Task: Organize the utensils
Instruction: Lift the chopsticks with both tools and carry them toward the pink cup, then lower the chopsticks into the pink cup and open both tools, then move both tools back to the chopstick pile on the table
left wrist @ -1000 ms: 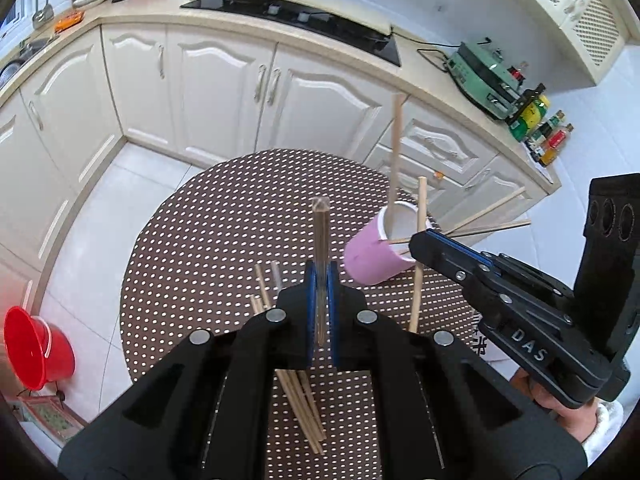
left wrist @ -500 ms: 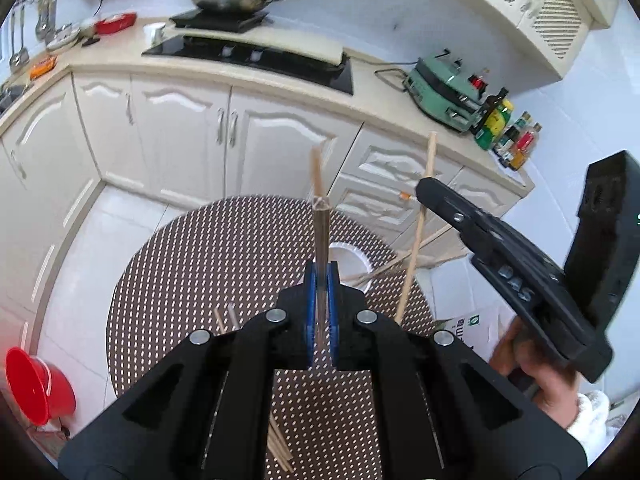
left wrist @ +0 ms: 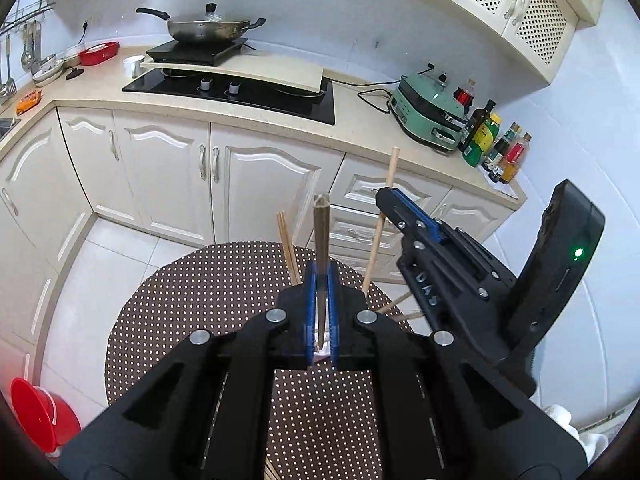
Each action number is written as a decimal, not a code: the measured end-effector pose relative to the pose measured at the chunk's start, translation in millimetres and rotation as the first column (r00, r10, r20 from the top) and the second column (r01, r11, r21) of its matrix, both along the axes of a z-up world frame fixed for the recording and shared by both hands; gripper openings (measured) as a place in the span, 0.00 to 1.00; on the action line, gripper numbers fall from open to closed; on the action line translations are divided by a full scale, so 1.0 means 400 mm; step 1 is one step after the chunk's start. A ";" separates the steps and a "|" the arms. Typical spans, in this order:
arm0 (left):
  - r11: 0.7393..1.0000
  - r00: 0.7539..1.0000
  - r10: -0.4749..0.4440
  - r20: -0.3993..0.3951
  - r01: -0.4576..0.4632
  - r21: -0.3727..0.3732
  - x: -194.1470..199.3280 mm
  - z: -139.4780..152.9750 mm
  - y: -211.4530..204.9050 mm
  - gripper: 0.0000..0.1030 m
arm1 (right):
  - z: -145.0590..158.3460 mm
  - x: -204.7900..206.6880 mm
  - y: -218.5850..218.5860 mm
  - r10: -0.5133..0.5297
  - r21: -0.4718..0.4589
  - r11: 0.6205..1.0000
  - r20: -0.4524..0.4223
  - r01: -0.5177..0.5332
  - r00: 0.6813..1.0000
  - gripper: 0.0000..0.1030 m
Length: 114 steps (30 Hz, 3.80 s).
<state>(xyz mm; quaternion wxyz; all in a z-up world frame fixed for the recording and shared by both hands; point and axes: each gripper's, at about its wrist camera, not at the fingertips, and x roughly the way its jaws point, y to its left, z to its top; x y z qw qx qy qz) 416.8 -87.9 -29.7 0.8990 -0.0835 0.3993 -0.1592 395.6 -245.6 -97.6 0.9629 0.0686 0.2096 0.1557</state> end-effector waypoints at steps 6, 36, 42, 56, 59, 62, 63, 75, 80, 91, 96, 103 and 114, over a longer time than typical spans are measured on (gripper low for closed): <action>1.000 1.000 -0.009 0.000 0.009 0.023 0.028 -0.020 -0.015 0.05 | -0.026 0.020 0.016 -0.010 -0.040 0.999 0.017 0.011 1.000 0.05; 0.997 0.988 -0.052 -0.144 0.059 0.049 0.011 -0.177 -0.057 0.06 | -0.112 -0.072 -0.026 -0.015 -0.058 0.998 -0.113 0.008 0.993 0.05; 0.996 0.988 -0.056 -0.145 0.066 0.063 -0.010 -0.188 -0.072 0.07 | -0.138 -0.104 -0.036 -0.026 -0.057 0.998 -0.170 0.016 0.985 0.05; 0.992 0.987 -0.040 -0.154 0.058 0.111 -0.068 -0.197 -0.079 0.23 | -0.143 -0.164 -0.044 -0.018 -0.035 0.999 -0.238 0.010 0.971 0.11; 0.993 0.992 -0.023 -0.123 0.036 0.109 -0.088 -0.187 -0.068 0.47 | -0.135 -0.178 -0.049 -0.021 -0.033 0.999 -0.233 0.014 0.972 0.21; 0.994 0.994 -0.017 -0.112 0.029 0.105 -0.104 -0.183 -0.060 0.48 | -0.127 -0.191 -0.049 -0.024 -0.041 0.999 -0.228 0.015 0.973 0.28; 0.994 0.994 -0.013 -0.109 0.025 0.107 -0.109 -0.183 -0.056 0.49 | -0.126 -0.195 -0.051 -0.027 -0.042 0.999 -0.228 0.018 0.973 0.32; 0.996 0.990 0.047 -0.134 -0.037 0.076 -0.147 -0.217 0.033 0.63 | -0.125 -0.246 -0.024 -0.015 -0.054 0.999 -0.236 0.003 0.972 0.40; 0.993 0.982 0.098 -0.162 -0.086 0.076 -0.154 -0.246 0.098 0.63 | -0.138 -0.266 -0.001 0.005 -0.057 0.998 -0.251 -0.020 0.968 0.40; 0.980 0.925 0.201 -0.323 -0.185 0.081 -0.150 -0.420 0.237 0.63 | -0.220 -0.282 0.087 0.070 -0.094 0.990 -0.342 -0.108 0.937 0.41; 0.979 0.888 0.201 -0.414 -0.169 0.112 -0.146 -0.522 0.242 0.63 | -0.276 -0.279 0.121 0.087 -0.107 0.984 -0.406 -0.142 0.910 0.41; 0.979 0.856 0.176 -0.486 -0.098 0.181 -0.137 -0.628 0.211 0.63 | -0.365 -0.275 0.160 0.091 -0.123 0.977 -0.495 -0.174 0.864 0.41; 0.965 0.839 0.172 -0.516 -0.038 0.260 -0.128 -0.706 0.195 0.63 | -0.423 -0.249 0.196 0.091 -0.123 0.974 -0.558 -0.190 0.825 0.42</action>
